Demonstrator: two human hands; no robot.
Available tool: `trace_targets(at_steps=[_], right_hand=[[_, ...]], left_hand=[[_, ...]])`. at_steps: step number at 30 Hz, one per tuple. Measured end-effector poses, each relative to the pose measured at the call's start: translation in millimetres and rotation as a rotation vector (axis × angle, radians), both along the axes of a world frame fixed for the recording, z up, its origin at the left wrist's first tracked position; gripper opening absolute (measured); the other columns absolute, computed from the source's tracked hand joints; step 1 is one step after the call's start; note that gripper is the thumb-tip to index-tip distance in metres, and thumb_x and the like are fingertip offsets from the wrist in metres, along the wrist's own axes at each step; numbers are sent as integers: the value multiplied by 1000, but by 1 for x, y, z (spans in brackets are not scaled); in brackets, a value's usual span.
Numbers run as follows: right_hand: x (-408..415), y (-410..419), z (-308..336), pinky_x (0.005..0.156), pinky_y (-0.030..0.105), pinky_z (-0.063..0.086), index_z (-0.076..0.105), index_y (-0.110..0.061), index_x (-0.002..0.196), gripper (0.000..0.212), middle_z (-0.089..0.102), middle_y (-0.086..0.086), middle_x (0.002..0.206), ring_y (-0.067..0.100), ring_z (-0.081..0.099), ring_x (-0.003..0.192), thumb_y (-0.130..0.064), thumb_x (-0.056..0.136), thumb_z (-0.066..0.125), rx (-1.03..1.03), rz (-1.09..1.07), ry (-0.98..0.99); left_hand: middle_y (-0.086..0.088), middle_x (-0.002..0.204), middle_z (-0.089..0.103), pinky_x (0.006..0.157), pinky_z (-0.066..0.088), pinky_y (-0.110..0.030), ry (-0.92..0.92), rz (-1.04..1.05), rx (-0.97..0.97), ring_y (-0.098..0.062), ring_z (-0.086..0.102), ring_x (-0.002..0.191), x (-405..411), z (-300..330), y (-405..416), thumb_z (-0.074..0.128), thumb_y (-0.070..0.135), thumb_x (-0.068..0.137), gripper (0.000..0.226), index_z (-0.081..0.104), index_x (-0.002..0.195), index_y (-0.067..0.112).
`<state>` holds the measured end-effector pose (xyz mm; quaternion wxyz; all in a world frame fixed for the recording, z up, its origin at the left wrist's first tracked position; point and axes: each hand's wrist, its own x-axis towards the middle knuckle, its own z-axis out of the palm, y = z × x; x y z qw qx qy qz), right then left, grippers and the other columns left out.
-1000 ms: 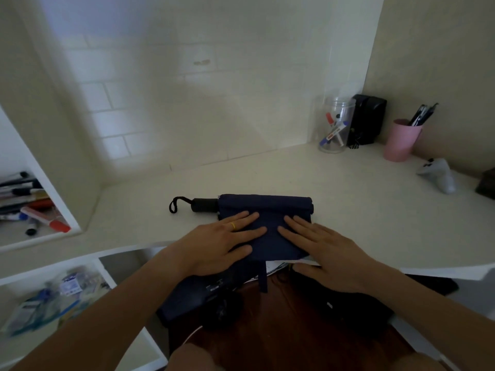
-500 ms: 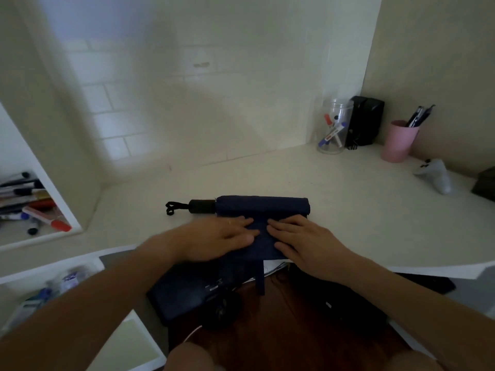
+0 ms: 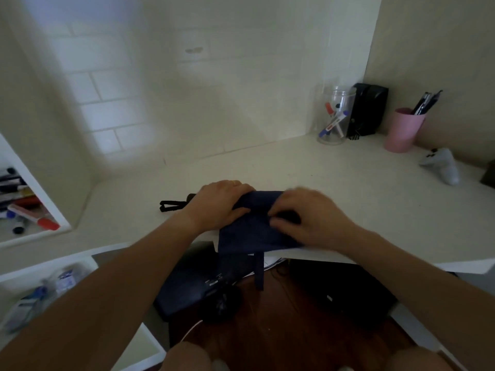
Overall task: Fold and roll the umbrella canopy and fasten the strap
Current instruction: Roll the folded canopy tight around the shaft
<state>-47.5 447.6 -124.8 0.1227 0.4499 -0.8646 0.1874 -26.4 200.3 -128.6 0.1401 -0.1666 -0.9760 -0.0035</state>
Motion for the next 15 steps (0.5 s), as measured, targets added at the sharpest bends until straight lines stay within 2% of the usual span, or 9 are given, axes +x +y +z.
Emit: trace_targets(at_steps=[2,5,7,12,15], right_hand=[[-28,1,17,94,37,48,69,-32,117,32,69,-5,116,17,60,109,-44,88,62,-98,-103,-17],[-71,13,34,105,35,45,59,-29,135,45,66,-6,130,14,59,120,-41,91,65,131,-149,-384],[-90,23,36,104,37,49,66,-25,127,37,70,-6,123,10,64,112,-34,92,67,196,-68,-538],[-100,38,28,90,34,57,72,-24,111,26,75,-7,106,9,70,97,-26,85,77,77,33,-568],[-97,41,17,80,23,55,72,-28,105,25,74,-12,100,4,69,92,-27,82,80,29,37,-481]], left_hand=[[3,116,65,78,54,-42,67,-8,-8,-22,62,102,-2,-3,7,58,42,95,42,55,133,27],[1,109,65,75,53,-42,137,-26,-22,-23,62,95,-10,-5,17,60,40,92,38,58,126,24],[0,107,65,74,50,-41,185,-50,-44,-24,61,92,-17,-8,22,60,38,91,34,60,121,22],[1,107,61,80,47,-39,236,-74,-58,-21,58,92,-31,-14,29,62,39,89,36,57,121,24],[4,108,62,84,47,-35,54,-84,94,-17,58,94,-32,-7,19,65,54,85,49,54,128,31]])
